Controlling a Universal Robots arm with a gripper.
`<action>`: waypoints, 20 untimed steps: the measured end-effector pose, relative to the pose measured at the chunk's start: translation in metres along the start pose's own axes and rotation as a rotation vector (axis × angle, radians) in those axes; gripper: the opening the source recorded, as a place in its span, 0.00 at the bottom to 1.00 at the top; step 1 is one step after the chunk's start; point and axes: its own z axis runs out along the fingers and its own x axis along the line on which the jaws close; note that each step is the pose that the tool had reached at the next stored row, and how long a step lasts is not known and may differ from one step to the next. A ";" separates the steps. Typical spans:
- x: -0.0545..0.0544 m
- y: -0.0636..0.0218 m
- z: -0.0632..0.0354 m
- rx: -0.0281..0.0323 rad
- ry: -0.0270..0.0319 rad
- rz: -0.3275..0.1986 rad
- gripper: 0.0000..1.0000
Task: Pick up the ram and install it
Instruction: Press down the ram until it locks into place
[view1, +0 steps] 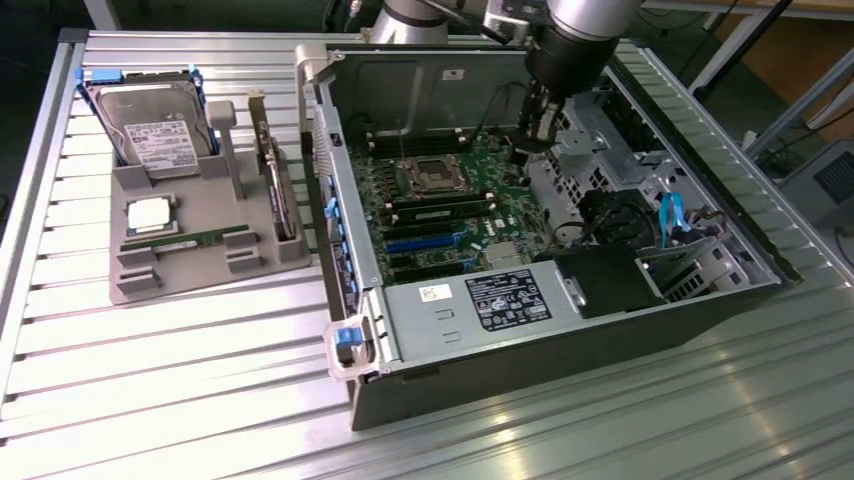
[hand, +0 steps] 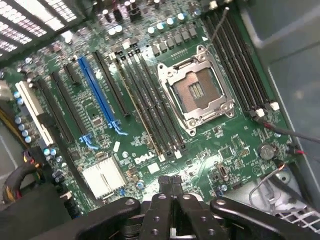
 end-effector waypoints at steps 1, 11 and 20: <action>0.000 0.0000 0.0003 0.0002 0.0003 0.033 0.10; 0.000 0.0000 0.0024 0.0023 0.0026 0.386 0.10; 0.000 0.0000 0.0042 0.0042 0.0046 0.706 0.10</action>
